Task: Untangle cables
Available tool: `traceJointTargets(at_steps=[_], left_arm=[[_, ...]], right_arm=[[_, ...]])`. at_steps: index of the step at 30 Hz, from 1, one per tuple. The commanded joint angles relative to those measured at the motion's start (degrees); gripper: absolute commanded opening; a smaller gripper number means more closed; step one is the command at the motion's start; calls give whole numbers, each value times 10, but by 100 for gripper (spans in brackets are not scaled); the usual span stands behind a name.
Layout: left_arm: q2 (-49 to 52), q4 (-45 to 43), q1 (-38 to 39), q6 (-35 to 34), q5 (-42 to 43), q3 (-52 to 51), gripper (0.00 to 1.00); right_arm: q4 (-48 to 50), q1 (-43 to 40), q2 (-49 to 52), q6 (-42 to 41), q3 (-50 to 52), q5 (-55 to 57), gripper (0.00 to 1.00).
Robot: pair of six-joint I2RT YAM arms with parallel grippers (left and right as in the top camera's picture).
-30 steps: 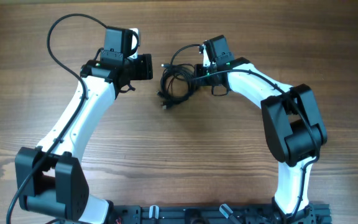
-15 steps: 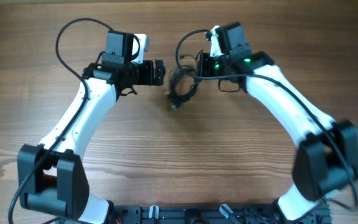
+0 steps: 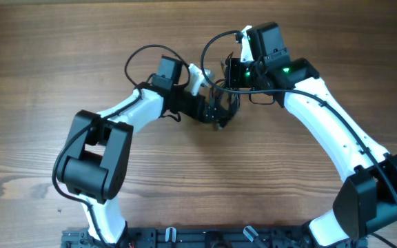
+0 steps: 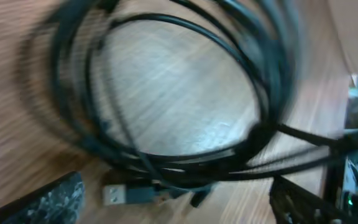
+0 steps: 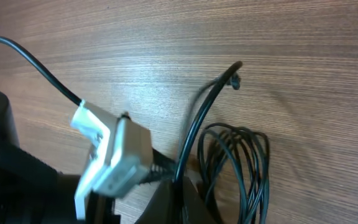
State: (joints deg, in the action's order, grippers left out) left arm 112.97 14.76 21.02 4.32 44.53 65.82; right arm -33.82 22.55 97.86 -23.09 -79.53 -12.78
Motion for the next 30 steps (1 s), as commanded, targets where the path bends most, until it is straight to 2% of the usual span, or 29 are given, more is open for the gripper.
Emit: traceJointTargets(at_steps=[1,4,9,12,13,16,18,21,30], left_arm=[[3,0,6,30,30,-5,92],[3,0,6,30,27,-5,95],[3,-2,6,30,-26,-5,97],[3,-2,17,30,-26,-9,95],[3,0,26,30,-26,-10,91],[3,-4,58,45,-38,-10,51],[3,-4,72,60,-70,-10,4],[3,-4,67,58,-100,-10,4],[3,53,-51,58,-96,-10,4]], right_arm=[[5,-5,-19,0,-2,11,4],[7,-6,-19,-7,-2,11,4],[14,-7,-20,-14,-2,11,4],[23,-7,-20,-14,-2,11,4],[28,-7,-20,-20,-2,11,4],[40,-7,-20,-26,-2,7,4],[37,-7,-20,-26,-2,7,4],[36,-9,-20,-26,-2,7,4],[31,-9,-20,-39,-2,44,5]])
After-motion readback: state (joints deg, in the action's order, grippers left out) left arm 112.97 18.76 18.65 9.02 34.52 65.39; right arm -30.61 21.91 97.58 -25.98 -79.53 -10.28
